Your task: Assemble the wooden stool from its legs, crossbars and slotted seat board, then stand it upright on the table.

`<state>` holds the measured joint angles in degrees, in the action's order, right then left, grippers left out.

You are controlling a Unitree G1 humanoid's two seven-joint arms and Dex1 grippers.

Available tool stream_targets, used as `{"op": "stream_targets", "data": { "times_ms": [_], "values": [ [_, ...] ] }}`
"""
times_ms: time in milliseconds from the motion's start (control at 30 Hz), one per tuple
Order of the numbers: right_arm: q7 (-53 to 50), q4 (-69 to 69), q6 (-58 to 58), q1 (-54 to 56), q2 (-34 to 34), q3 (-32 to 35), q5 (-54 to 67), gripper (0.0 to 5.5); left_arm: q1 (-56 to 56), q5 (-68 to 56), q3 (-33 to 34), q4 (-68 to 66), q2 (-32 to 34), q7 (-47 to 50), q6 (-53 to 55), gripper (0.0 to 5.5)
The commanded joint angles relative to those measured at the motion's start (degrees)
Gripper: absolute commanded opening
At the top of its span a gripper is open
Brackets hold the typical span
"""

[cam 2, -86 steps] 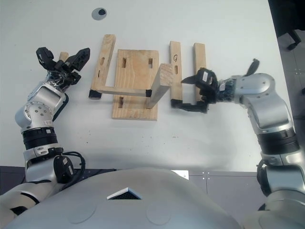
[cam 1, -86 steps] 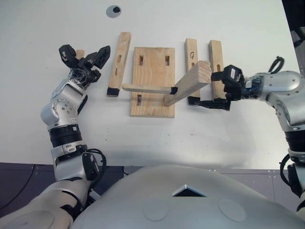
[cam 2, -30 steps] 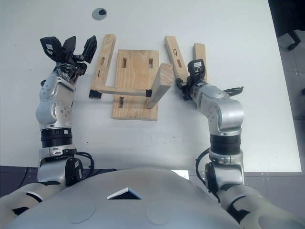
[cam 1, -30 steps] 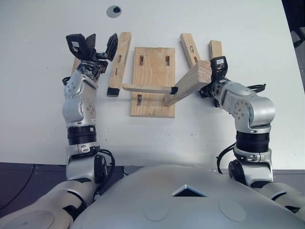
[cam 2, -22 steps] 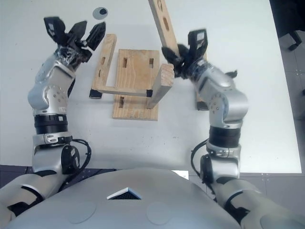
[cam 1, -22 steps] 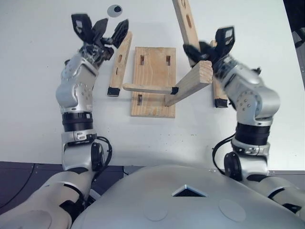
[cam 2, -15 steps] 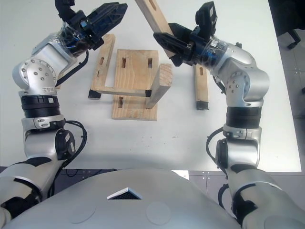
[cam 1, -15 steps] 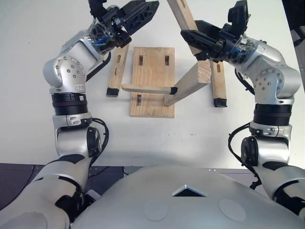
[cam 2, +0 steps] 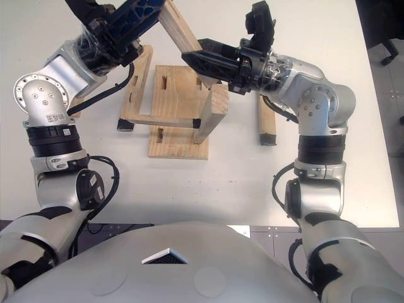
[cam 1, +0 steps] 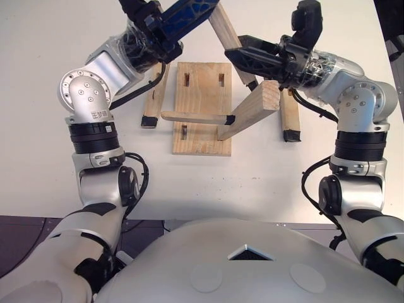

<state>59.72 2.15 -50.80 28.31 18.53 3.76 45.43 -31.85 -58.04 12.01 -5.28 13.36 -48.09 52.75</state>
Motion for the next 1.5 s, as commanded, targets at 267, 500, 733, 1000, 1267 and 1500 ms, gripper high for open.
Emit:
{"op": "stream_targets", "data": {
  "times_ms": [267,500,733,1000,1267,1500],
  "values": [
    [-2.7,0.02,-2.99,0.9,-0.99,0.09,3.06,2.02,0.86,0.65,-0.77,1.99,0.61,-0.67,-1.79,2.34],
    [-3.17,1.16,-2.99,1.17,-1.16,0.19,3.52,2.02,2.5,0.07,-1.21,3.64,0.72,-2.24,-2.13,2.03],
    [-4.75,2.65,-2.33,1.15,-0.54,-1.13,1.69,2.82,4.91,5.71,-2.42,3.42,1.35,-6.6,-11.65,2.01],
    [-7.56,6.25,2.38,1.27,-0.32,-0.86,-2.3,3.67,9.07,14.26,-3.54,-2.43,4.32,-13.33,-23.26,2.01],
    [-8.22,7.24,4.54,-0.18,1.02,0.5,-4.07,3.67,15.32,15.86,-1.06,-4.84,14.58,-21.91,-23.41,2.01],
    [-8.15,7.0,4.92,-1.12,1.17,0.86,-5.42,3.67,19.9,17.05,-2.08,-3.51,18.83,-26.18,-23.64,2.01]
  ]
}}
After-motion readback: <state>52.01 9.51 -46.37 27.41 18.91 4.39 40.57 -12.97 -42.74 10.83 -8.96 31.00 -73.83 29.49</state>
